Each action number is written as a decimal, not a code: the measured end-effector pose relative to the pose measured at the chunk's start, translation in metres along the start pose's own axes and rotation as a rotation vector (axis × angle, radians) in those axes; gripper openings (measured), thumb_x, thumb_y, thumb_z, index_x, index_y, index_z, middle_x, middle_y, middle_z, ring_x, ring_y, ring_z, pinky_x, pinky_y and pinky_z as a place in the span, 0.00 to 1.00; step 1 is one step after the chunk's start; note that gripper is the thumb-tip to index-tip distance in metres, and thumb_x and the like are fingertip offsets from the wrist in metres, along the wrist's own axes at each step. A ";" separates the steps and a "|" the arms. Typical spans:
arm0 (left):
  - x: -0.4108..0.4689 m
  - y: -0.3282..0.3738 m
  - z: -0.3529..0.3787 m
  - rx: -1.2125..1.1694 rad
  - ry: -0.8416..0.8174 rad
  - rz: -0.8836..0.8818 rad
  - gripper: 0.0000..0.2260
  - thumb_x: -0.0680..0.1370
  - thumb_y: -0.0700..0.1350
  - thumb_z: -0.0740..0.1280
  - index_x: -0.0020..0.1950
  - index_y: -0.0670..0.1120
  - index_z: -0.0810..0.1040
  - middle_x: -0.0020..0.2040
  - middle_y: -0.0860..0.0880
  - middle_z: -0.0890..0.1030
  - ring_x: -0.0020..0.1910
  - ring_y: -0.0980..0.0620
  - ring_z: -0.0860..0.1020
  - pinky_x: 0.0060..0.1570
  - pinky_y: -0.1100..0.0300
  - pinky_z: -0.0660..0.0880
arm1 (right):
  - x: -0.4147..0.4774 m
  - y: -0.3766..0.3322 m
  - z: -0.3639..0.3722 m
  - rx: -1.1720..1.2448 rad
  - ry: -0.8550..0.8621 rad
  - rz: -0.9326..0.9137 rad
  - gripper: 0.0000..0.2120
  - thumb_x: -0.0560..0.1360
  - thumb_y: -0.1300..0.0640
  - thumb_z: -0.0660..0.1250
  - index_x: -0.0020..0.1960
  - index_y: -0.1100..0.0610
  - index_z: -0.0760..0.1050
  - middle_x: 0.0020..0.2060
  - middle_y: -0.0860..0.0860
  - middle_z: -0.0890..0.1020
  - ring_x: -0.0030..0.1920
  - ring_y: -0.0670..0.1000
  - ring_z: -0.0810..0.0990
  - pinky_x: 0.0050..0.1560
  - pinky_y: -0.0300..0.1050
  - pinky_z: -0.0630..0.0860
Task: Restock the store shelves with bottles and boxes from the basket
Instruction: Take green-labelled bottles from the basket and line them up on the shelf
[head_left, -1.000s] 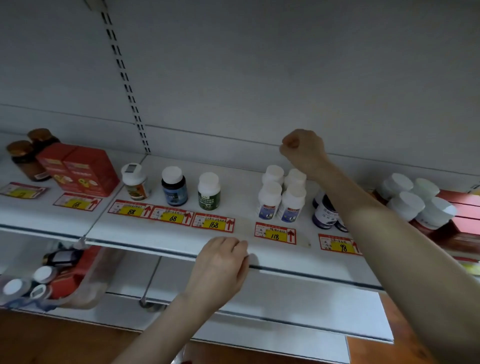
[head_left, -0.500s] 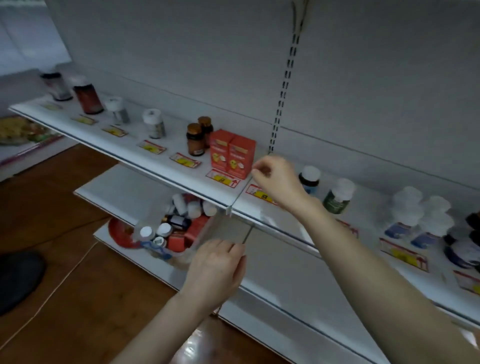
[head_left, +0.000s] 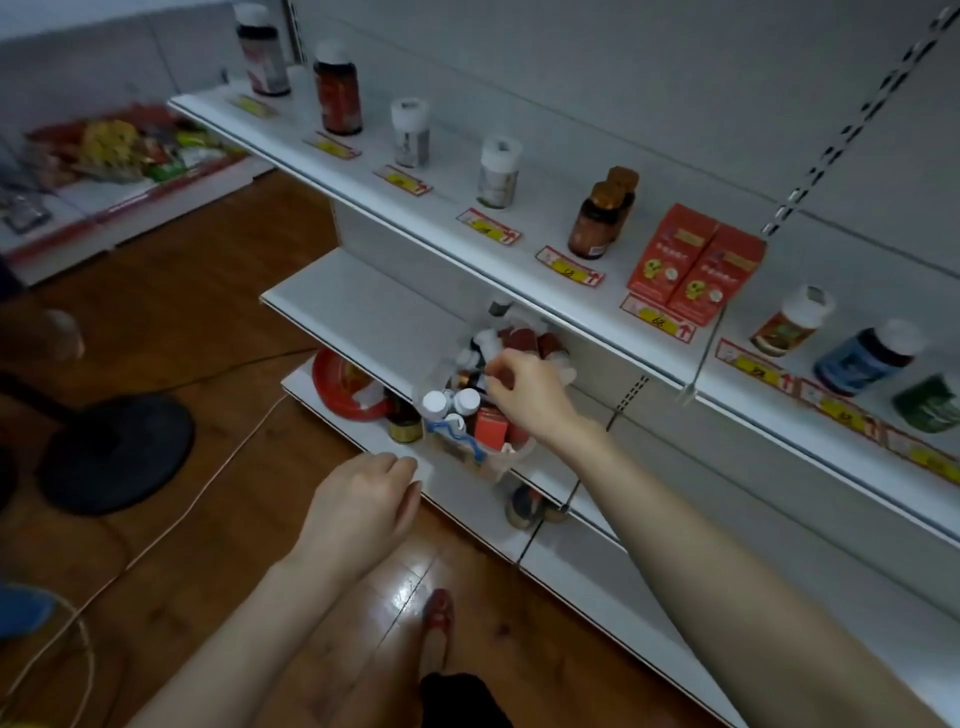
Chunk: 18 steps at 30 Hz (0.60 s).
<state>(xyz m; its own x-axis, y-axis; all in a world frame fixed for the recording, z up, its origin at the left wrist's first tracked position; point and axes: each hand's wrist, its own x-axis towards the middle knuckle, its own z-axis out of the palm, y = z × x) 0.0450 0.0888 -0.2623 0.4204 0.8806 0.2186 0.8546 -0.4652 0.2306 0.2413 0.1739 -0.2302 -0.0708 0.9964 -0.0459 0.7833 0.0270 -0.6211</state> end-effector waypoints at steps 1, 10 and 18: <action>0.004 -0.010 0.004 -0.001 -0.021 -0.003 0.15 0.74 0.47 0.55 0.34 0.43 0.77 0.28 0.48 0.74 0.27 0.49 0.74 0.24 0.58 0.71 | 0.007 0.003 0.010 0.001 -0.018 0.016 0.08 0.75 0.61 0.62 0.51 0.63 0.77 0.47 0.60 0.82 0.49 0.58 0.79 0.47 0.47 0.72; 0.082 -0.076 0.048 0.040 -0.268 0.050 0.10 0.60 0.43 0.77 0.30 0.45 0.76 0.25 0.50 0.73 0.22 0.51 0.72 0.21 0.64 0.68 | 0.080 0.050 0.069 -0.004 -0.136 0.278 0.12 0.74 0.60 0.63 0.56 0.62 0.76 0.52 0.60 0.81 0.54 0.59 0.78 0.48 0.44 0.71; 0.158 -0.114 0.100 0.117 -0.335 0.136 0.16 0.53 0.47 0.81 0.30 0.44 0.76 0.24 0.48 0.74 0.21 0.49 0.73 0.19 0.63 0.67 | 0.121 0.086 0.085 -0.044 -0.159 0.379 0.15 0.74 0.61 0.65 0.60 0.64 0.73 0.53 0.62 0.80 0.55 0.61 0.78 0.50 0.46 0.72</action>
<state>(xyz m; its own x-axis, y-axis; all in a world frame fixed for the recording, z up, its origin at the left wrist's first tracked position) 0.0443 0.2896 -0.3493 0.5920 0.8012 -0.0866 0.8051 -0.5833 0.1072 0.2479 0.2903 -0.3559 0.1361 0.9118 -0.3875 0.7975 -0.3329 -0.5032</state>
